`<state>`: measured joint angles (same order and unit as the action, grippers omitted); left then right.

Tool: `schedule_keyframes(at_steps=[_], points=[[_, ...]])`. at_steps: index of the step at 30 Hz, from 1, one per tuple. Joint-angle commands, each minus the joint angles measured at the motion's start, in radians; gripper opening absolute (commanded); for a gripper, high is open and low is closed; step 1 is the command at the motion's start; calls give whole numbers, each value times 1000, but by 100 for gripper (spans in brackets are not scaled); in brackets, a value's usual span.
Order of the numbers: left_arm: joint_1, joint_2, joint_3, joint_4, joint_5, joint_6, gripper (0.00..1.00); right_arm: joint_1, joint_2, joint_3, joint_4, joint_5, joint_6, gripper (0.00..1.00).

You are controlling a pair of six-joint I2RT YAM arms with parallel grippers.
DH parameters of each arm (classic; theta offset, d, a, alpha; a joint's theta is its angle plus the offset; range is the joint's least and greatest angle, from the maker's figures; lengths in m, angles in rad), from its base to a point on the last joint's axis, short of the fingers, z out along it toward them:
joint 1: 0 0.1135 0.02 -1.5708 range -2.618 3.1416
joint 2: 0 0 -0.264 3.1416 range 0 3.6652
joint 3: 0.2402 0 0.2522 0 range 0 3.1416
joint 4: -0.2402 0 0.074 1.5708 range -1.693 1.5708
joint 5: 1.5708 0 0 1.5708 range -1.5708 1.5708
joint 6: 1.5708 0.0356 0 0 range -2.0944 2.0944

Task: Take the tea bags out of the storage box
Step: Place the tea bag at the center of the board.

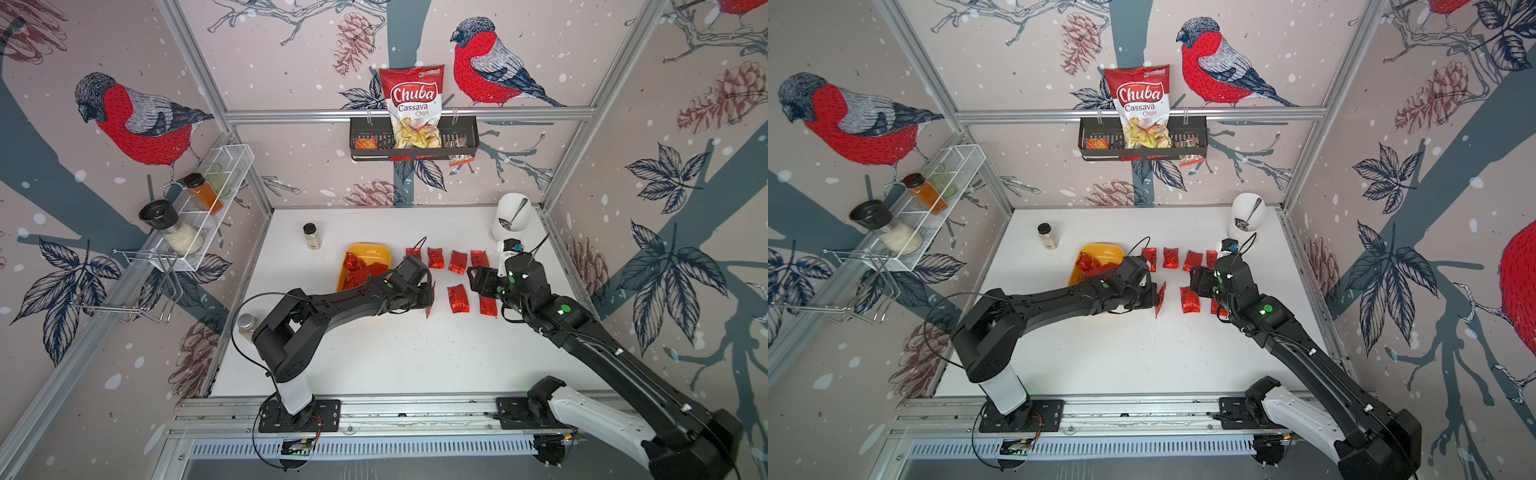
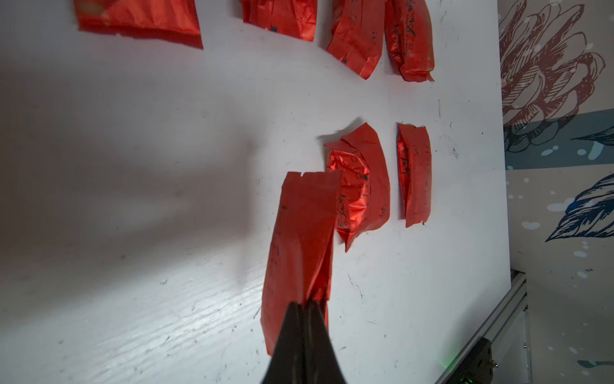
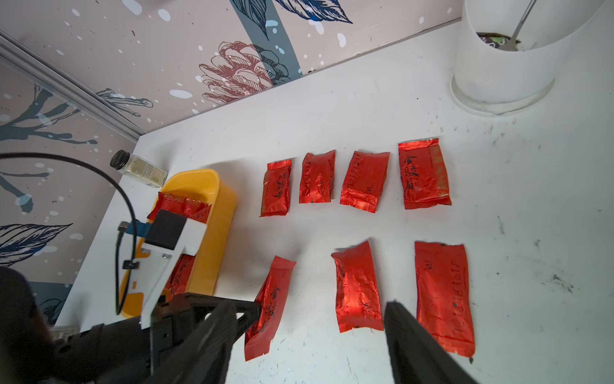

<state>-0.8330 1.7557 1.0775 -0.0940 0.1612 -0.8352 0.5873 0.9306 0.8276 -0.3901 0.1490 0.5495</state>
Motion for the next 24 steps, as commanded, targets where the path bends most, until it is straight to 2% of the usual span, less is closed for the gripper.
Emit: schedule_keyframes(at_steps=[1,10,13,18,19,22,24], points=[[-5,22,-36,232,63,-110,0,-12,-19,-8,-22,10,-12,76],[-5,75,-114,413,58,-258,0,-26,-28,-10,-25,-1,-17,76],[-5,125,-119,465,94,-292,0,-27,-29,-12,-23,0,-19,76],[-12,159,-122,468,83,-310,0,-29,-30,-12,-24,-2,-17,76],[-12,149,-122,440,65,-304,2,-29,-31,-13,-24,-3,-15,76],[-12,91,-99,309,-24,-262,34,-30,-35,-19,-20,-7,-13,76],[-12,55,-85,218,-88,-230,46,-29,-32,-23,-15,-9,-10,76]])
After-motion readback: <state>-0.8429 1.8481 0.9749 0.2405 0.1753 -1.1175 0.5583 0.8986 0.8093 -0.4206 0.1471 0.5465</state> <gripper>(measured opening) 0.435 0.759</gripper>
